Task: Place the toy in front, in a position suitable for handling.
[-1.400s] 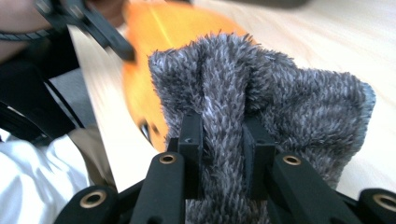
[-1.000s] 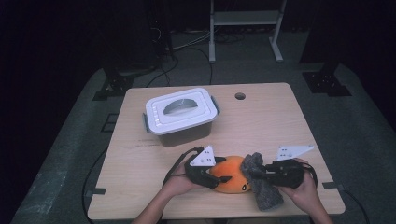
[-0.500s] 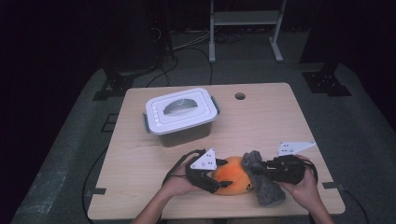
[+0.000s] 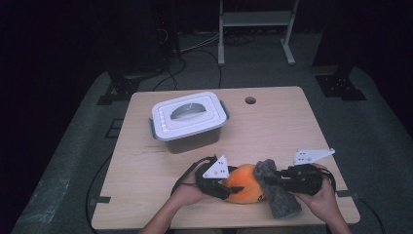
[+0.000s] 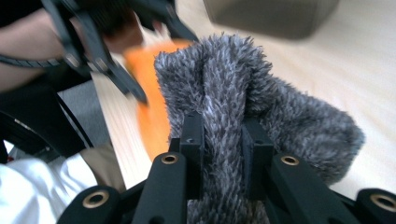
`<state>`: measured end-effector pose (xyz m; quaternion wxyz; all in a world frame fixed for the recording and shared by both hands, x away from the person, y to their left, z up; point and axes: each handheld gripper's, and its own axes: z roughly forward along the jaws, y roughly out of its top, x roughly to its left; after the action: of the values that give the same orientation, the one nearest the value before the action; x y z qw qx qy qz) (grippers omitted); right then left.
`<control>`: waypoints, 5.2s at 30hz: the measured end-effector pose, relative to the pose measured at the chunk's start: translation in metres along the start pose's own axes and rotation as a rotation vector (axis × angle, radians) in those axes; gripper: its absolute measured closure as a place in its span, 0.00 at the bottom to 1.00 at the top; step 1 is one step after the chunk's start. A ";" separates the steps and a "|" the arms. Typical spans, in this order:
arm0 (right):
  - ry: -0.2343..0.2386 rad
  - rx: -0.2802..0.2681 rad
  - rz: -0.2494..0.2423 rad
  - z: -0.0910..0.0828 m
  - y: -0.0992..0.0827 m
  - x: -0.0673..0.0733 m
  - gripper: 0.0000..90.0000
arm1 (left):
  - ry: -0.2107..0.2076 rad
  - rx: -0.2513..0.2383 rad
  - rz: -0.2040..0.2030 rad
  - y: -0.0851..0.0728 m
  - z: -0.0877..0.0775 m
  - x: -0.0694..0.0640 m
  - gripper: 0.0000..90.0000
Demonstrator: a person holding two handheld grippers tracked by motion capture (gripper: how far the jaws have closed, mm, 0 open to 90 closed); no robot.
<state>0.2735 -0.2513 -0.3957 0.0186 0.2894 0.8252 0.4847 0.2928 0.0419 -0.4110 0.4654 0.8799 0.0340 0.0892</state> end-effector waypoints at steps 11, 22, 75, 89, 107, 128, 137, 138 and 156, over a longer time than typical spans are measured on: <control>0.007 0.044 -0.108 0.018 0.019 0.026 0.82 | -0.016 -0.003 0.075 -0.002 0.004 -0.007 0.38; 0.005 0.061 0.003 0.010 -0.007 -0.001 0.82 | -0.030 0.013 -0.023 -0.003 0.003 0.003 0.22; -0.003 0.002 0.051 0.010 -0.001 -0.017 0.82 | -0.024 -0.038 -0.115 -0.027 -0.010 0.020 0.32; 0.052 0.097 0.056 0.024 -0.014 -0.014 0.81 | -0.048 0.057 -0.143 -0.021 -0.003 0.020 0.22; 0.006 0.090 -0.036 0.034 0.008 0.002 0.84 | 0.022 -0.020 -0.097 -0.014 -0.007 0.020 0.26; -0.007 0.078 -0.088 0.034 0.020 0.011 0.84 | 0.027 -0.010 -0.107 -0.013 -0.010 0.020 0.23; -0.058 0.097 -0.087 0.020 0.021 0.008 0.84 | 0.010 -0.034 -0.091 -0.011 -0.011 0.019 0.44; -0.051 0.082 -0.097 0.019 0.027 0.013 0.84 | 0.010 -0.039 -0.075 -0.009 -0.010 0.016 0.44; -0.053 0.090 -0.053 0.022 0.022 0.000 0.84 | 0.012 -0.013 -0.082 -0.012 -0.007 0.017 0.37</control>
<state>0.2909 -0.2256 -0.3896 0.0404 0.2809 0.8527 0.4385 0.3084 0.0573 -0.4149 0.4740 0.8743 0.0722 0.0757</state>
